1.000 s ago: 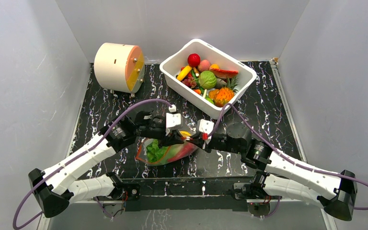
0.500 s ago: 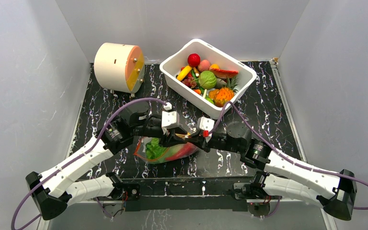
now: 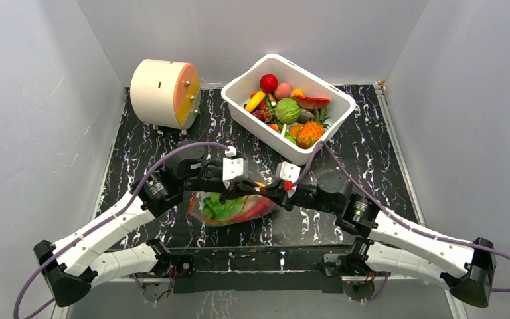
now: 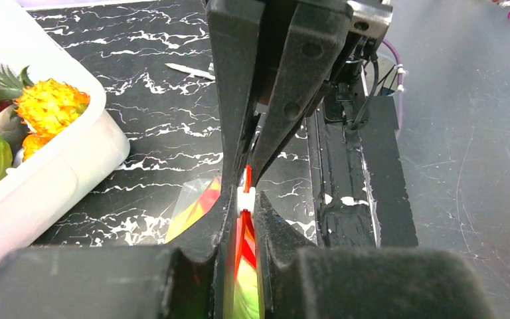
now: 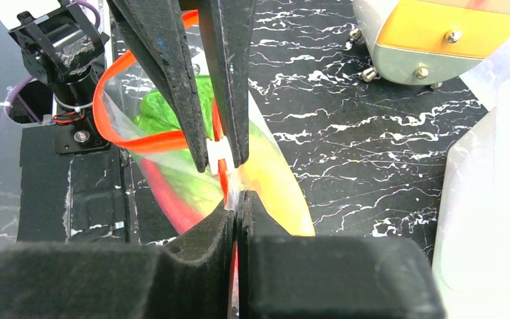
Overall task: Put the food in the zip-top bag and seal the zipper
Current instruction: Zip the zipper food storage bag at the center of the board.
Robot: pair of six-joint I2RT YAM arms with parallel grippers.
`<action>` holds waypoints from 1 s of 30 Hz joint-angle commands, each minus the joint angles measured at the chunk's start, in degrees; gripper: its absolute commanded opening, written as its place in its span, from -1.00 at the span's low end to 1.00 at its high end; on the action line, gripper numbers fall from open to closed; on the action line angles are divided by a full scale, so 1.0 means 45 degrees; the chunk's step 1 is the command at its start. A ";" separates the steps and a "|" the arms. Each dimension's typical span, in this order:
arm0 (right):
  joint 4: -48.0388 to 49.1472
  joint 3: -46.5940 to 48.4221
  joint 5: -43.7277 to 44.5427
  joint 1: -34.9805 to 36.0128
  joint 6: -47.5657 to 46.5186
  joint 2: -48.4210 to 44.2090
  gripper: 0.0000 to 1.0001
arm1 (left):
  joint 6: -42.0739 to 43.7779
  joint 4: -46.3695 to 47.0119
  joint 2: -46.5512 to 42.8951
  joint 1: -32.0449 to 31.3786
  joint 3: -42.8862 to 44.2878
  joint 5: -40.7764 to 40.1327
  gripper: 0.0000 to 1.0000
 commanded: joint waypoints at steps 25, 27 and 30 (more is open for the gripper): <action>0.0242 0.0827 -0.0929 -0.0028 -0.0269 -0.0561 -0.41 | 0.0110 -0.0660 -0.0219 -0.0059 0.0025 -0.0116 -1.00; 0.0233 0.0869 -0.0929 -0.0028 -0.0246 -0.0534 -0.41 | 0.0114 -0.0632 -0.0219 -0.0059 0.0030 -0.0106 -1.00; 0.0242 0.0919 -0.0886 -0.0028 -0.0257 -0.0368 -0.41 | 0.0092 -0.0604 -0.0190 -0.0047 0.0039 -0.0026 -1.00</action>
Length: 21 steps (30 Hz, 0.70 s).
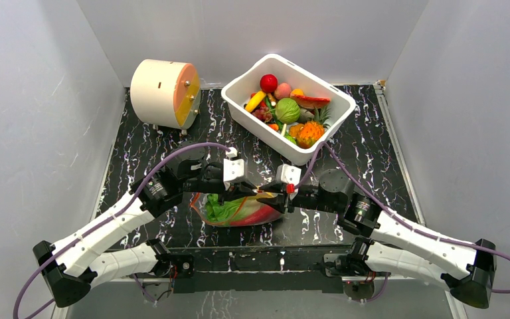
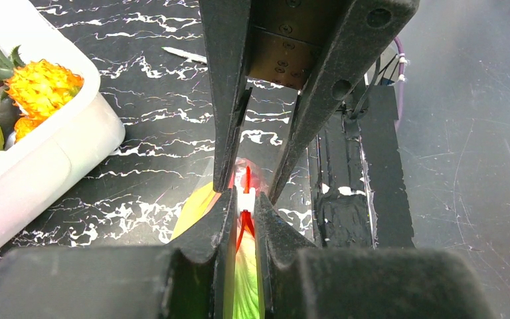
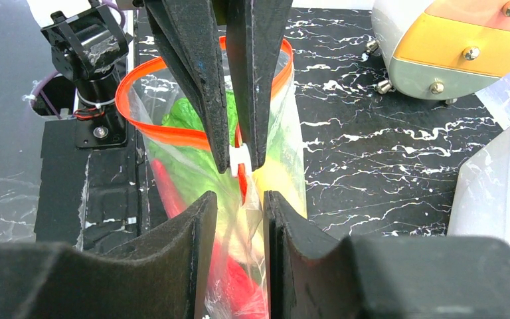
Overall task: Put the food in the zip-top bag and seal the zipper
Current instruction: Zip the zipper food storage bag at the center of the board.
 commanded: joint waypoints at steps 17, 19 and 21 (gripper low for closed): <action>0.0307 0.1168 0.0941 -0.0023 -0.0562 0.0303 -1.00 | 0.0241 -0.0733 -0.0216 -0.0001 0.0173 0.0093 -1.00; 0.0590 0.0918 0.1647 -0.0019 -0.0518 -0.0518 -1.00 | 0.0636 -0.1429 -0.0426 -0.0001 0.0232 -0.0668 -1.00; 0.0796 0.0761 0.1753 -0.0020 -0.0437 -0.0769 -1.00 | 0.0674 -0.1592 -0.0535 0.0000 0.0263 -0.0910 -1.00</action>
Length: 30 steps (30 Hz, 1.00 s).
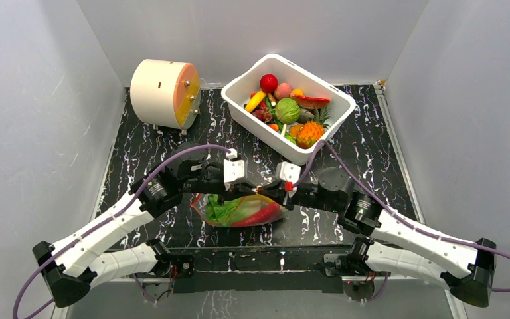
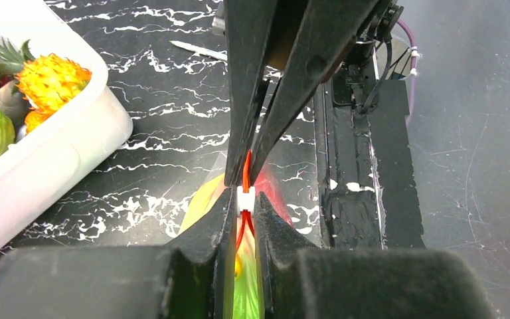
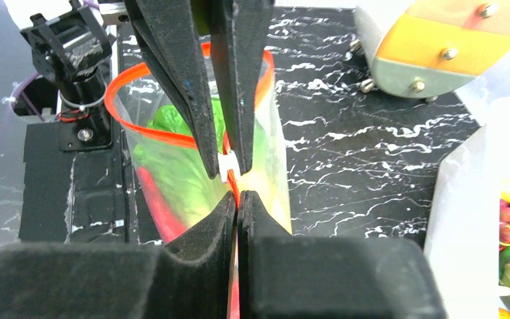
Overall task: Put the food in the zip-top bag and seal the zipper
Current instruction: Zip the zipper food storage bag at the center of the board.
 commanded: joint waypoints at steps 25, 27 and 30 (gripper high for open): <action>0.0649 0.0669 -0.0600 -0.0077 0.0349 -0.0295 -0.42 | 0.0283 -0.1394 -0.0357 -0.0016 0.0523 -0.0421 -1.00; 0.0771 0.0651 -0.0650 -0.0078 0.0359 -0.0243 -0.45 | 0.0279 -0.1390 -0.0346 -0.0013 0.0537 -0.0381 -1.00; 0.0975 0.0675 -0.0637 -0.0077 0.0452 -0.0230 -0.56 | 0.0277 -0.1356 -0.0365 -0.0025 0.0480 -0.0352 -1.00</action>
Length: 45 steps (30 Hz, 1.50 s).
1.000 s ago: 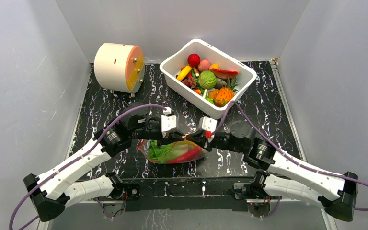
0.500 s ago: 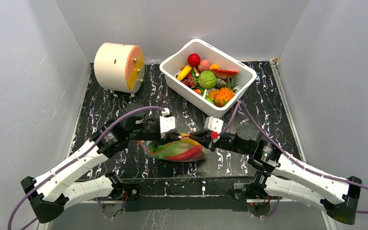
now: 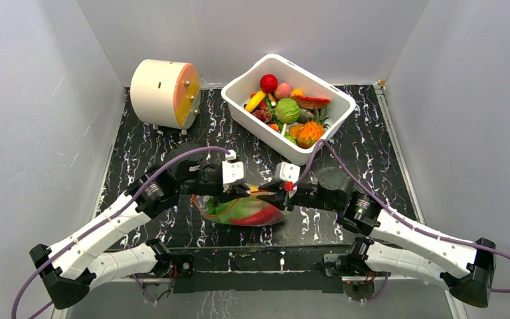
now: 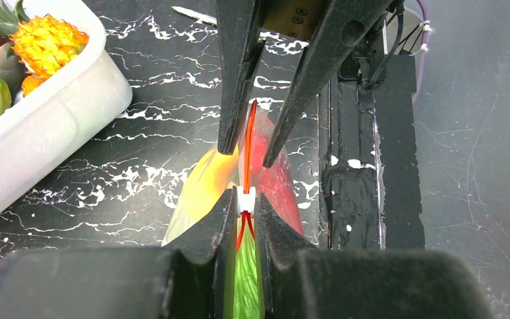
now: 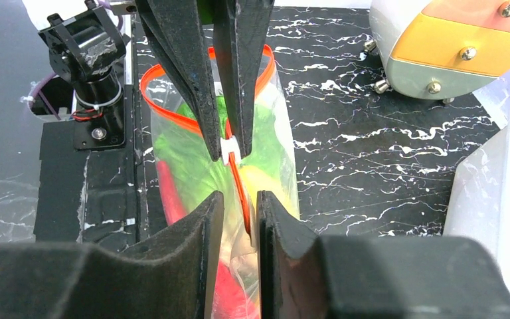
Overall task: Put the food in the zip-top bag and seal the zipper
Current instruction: Zip the zipper food storage bag at the center of the board.
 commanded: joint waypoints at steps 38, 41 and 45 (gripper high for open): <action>0.0031 0.1280 0.7034 -0.0023 0.1463 -0.1098 -1.00 | -0.0276 -0.2462 -0.1065 0.0008 0.1177 -0.1738 -1.00; 0.0120 0.1113 0.7670 -0.0023 0.1654 -0.1290 -1.00 | -0.0313 -0.2637 -0.1201 0.0018 0.1176 -0.1880 -1.00; 0.0097 0.1029 0.8127 -0.0023 0.1886 -0.1443 -1.00 | -0.0352 -0.2880 -0.1355 0.0008 0.1092 -0.2019 -1.00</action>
